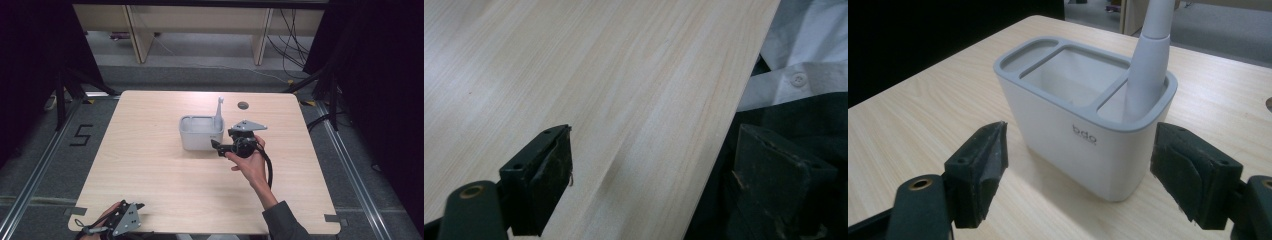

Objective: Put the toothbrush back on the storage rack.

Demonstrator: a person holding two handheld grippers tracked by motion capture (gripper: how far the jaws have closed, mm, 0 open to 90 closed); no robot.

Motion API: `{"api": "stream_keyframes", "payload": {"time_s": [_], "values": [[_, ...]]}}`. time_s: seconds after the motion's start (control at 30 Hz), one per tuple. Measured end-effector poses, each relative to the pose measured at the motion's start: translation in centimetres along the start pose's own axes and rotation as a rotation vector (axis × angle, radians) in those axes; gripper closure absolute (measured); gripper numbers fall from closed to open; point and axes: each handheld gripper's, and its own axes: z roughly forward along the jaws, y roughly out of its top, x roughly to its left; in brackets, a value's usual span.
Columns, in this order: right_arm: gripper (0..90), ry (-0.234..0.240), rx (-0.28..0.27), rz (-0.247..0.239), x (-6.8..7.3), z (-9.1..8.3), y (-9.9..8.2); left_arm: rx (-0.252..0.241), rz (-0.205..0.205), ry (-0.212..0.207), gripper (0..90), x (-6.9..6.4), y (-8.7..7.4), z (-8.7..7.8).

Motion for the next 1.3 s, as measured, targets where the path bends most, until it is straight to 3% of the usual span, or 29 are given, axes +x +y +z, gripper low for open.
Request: {"api": "stream_keyframes", "payload": {"time_s": [0.27, 0.37, 0.43, 0.47, 0.73, 0.77, 1.0, 1.1, 1.13, 1.17, 1.2, 1.3], "values": [[23.1, 0.003, 0.01, -0.025, 0.5, -0.5, -0.7, 0.0, 0.001, -0.002, 15.4, 0.0, 0.0, 0.0], [23.0, 0.01, 0.014, -0.009, 0.7, -0.6, -0.9, 0.001, 0.002, 0.001, 15.4, 0.0, 0.0, 0.0], [22.9, 0.003, 0.016, -0.051, 0.7, -0.6, -1.0, 0.0, 0.001, -0.001, 15.4, 0.0, 0.0, 0.0], [22.9, 0.013, 0.03, -0.024, 0.9, -0.7, -1.1, 0.001, 0.002, 0.002, 15.4, 0.0, 0.0, 0.0], [22.7, 0.037, 0.048, -0.041, 1.5, -0.9, -2.3, 0.001, 0.002, 0.003, 15.4, 0.0, 0.0, 0.0], [22.7, 0.023, 0.051, -0.052, 1.5, -1.0, -2.4, 0.0, 0.001, 0.001, 15.4, 0.0, 0.0, 0.0], [22.7, 0.05, 0.07, -0.05, 1.8, -1.7, -4.0, 0.003, 0.001, 0.002, 15.4, 0.0, 0.0, 0.0], [22.7, 0.035, 0.084, -0.031, 2.0, -2.0, -4.4, 0.001, -0.001, 0.001, 15.4, 0.0, 0.0, 0.0], [22.7, 0.044, 0.071, -0.066, 1.8, -2.1, -4.7, -0.007, -0.012, -0.008, 15.4, -0.1, 0.0, 0.1], [22.7, 0.044, 0.071, -0.066, 1.8, -2.1, -4.7, -0.007, -0.012, -0.008, 15.4, -0.1, 0.0, 0.1], [22.6, 0.04, 0.087, -0.025, 2.2, -2.4, -5.0, 0.003, -0.002, -0.008, 15.4, 0.0, 0.0, 0.0], [22.6, 0.052, 0.082, -0.032, 2.2, -2.6, -5.3, 0.001, -0.002, 0.0, 15.4, 0.0, 0.0, 0.0]]}}
